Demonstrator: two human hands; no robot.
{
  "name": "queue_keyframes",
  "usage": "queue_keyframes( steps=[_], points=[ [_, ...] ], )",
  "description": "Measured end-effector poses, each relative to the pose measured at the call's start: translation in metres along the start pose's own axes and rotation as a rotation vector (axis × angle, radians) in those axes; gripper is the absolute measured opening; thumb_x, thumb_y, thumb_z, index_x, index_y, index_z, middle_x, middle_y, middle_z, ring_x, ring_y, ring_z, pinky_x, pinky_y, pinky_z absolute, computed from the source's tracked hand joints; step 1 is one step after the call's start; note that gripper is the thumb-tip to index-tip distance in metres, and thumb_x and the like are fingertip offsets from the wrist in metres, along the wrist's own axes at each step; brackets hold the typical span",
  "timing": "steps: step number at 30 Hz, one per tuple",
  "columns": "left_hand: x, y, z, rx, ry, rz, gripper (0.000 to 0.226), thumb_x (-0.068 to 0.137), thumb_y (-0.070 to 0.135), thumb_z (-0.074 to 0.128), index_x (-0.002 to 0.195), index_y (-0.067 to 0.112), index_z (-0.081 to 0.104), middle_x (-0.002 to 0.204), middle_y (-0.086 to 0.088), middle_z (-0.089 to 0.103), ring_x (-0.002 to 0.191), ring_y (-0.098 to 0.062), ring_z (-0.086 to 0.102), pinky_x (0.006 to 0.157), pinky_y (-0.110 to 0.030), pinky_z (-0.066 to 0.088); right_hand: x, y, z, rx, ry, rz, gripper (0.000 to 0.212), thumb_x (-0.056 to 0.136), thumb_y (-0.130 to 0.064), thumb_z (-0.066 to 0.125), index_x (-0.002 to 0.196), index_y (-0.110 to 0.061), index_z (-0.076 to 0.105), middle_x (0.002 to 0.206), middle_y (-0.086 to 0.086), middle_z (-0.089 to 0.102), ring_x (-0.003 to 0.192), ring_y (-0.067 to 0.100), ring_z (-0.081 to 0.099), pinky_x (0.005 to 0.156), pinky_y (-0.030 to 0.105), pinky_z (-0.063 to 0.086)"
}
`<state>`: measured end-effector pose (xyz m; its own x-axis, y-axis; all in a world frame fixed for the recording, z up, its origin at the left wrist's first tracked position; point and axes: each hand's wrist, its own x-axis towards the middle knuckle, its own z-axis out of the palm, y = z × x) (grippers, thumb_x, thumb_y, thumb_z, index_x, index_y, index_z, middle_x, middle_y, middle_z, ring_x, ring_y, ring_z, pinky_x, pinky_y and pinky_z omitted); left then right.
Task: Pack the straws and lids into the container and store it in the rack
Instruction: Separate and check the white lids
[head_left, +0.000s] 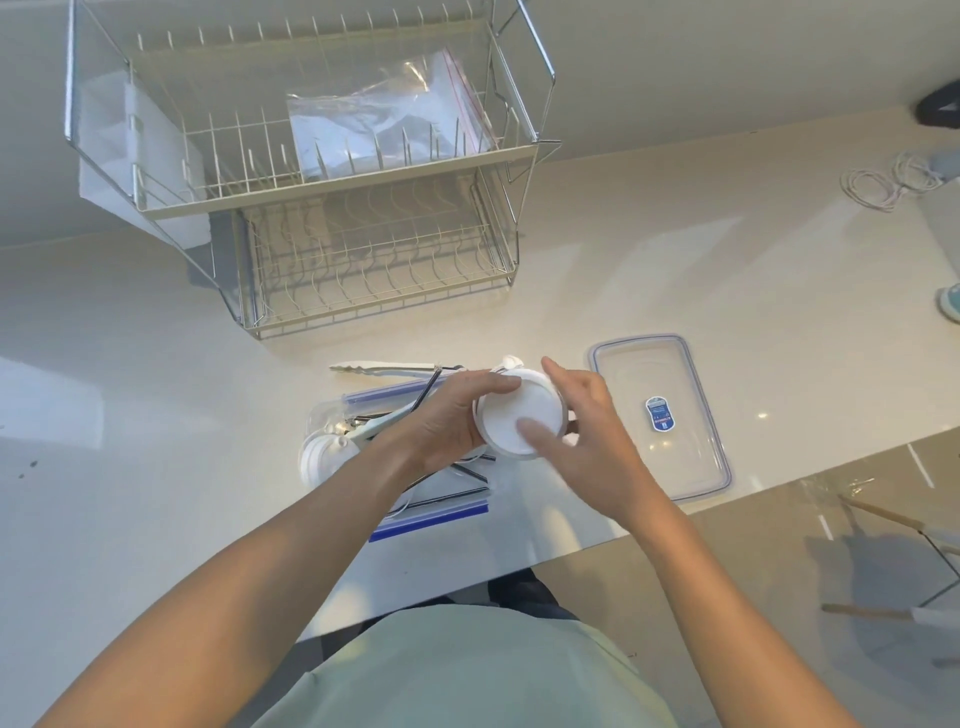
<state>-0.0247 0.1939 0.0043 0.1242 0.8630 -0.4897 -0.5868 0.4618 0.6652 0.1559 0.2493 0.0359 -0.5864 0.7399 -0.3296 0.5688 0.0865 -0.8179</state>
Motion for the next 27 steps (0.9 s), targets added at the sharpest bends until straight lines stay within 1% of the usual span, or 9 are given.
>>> queue_keyframes(
  steps=[3,6,9,14,16,20,23,25,27],
  points=[
    [0.016,-0.002,0.006,0.033,0.023,-0.022,0.028,0.098,0.025,0.054,0.116,0.007,0.064,0.11,-0.015,0.066,0.098,-0.028,0.064,0.075,-0.034,0.054,0.009,0.016,-0.016,0.252,0.092,0.172,0.028,0.103,-0.03,0.059,0.128,-0.019,0.066,0.106,-0.002,0.066,0.086,0.016,0.063,0.074,0.024,0.054],
    [0.041,-0.009,0.012,0.135,0.064,-0.062,0.04,0.094,0.031,0.063,0.12,0.002,0.067,0.112,-0.016,0.067,0.101,-0.028,0.064,0.084,-0.038,0.049,0.016,0.044,-0.025,0.34,0.117,0.257,0.021,0.103,-0.028,0.058,0.108,-0.012,0.072,0.081,-0.002,0.066,0.069,0.017,0.06,0.065,0.032,0.054],
    [0.065,-0.022,0.022,0.238,0.189,-0.063,0.04,0.093,0.03,0.071,0.121,0.001,0.07,0.112,-0.014,0.072,0.099,-0.024,0.067,0.085,-0.038,0.053,0.022,0.071,-0.028,0.413,0.21,0.32,0.02,0.104,-0.024,0.058,0.107,-0.01,0.072,0.083,0.001,0.067,0.074,0.019,0.061,0.06,0.032,0.056],
    [0.092,-0.057,0.036,0.296,0.39,-0.059,0.02,0.091,0.013,0.073,0.11,0.008,0.074,0.112,-0.015,0.075,0.097,-0.023,0.069,0.095,-0.046,0.055,0.029,0.11,-0.024,0.409,0.272,0.408,0.027,0.105,-0.029,0.053,0.115,-0.01,0.07,0.103,0.008,0.073,0.091,0.023,0.07,0.069,0.035,0.063],
    [0.101,-0.066,0.039,0.293,0.456,-0.082,0.02,0.09,0.011,0.073,0.11,0.011,0.071,0.109,-0.01,0.074,0.098,-0.024,0.068,0.089,-0.043,0.056,0.029,0.117,-0.022,0.384,0.256,0.433,0.027,0.105,-0.029,0.051,0.115,-0.012,0.069,0.105,0.006,0.072,0.095,0.023,0.07,0.072,0.036,0.064],
    [0.113,-0.077,0.041,0.391,0.538,-0.09,0.028,0.093,0.015,0.068,0.121,0.013,0.065,0.112,-0.003,0.069,0.101,-0.02,0.064,0.074,-0.025,0.049,0.033,0.123,-0.014,0.334,0.226,0.478,0.027,0.106,-0.028,0.046,0.115,-0.012,0.067,0.104,0.006,0.07,0.098,0.025,0.069,0.071,0.035,0.064],
    [0.116,-0.083,0.044,0.511,0.58,-0.07,0.03,0.098,0.017,0.06,0.128,0.013,0.062,0.115,-0.003,0.065,0.101,-0.02,0.062,0.067,-0.02,0.047,0.039,0.123,-0.007,0.227,0.22,0.483,0.036,0.097,-0.04,0.044,0.102,-0.013,0.067,0.096,0.006,0.07,0.093,0.028,0.067,0.077,0.046,0.062],
    [0.12,-0.089,0.045,0.663,0.604,-0.087,0.038,0.1,0.024,0.055,0.136,0.013,0.054,0.13,-0.009,0.058,0.114,-0.027,0.058,0.082,-0.031,0.052,0.042,0.126,-0.002,0.141,0.207,0.469,0.036,0.096,-0.037,0.043,0.085,-0.008,0.063,0.082,0.01,0.064,0.079,0.031,0.061,0.068,0.042,0.055],
    [0.124,-0.094,0.048,0.804,0.638,-0.159,0.047,0.1,0.028,0.053,0.145,0.014,0.047,0.142,-0.014,0.047,0.129,-0.033,0.048,0.104,-0.044,0.046,0.045,0.13,0.001,0.038,0.193,0.458,0.036,0.099,-0.025,0.045,0.068,-0.009,0.052,0.069,0.011,0.053,0.067,0.029,0.05,0.053,0.033,0.038]
  ],
)
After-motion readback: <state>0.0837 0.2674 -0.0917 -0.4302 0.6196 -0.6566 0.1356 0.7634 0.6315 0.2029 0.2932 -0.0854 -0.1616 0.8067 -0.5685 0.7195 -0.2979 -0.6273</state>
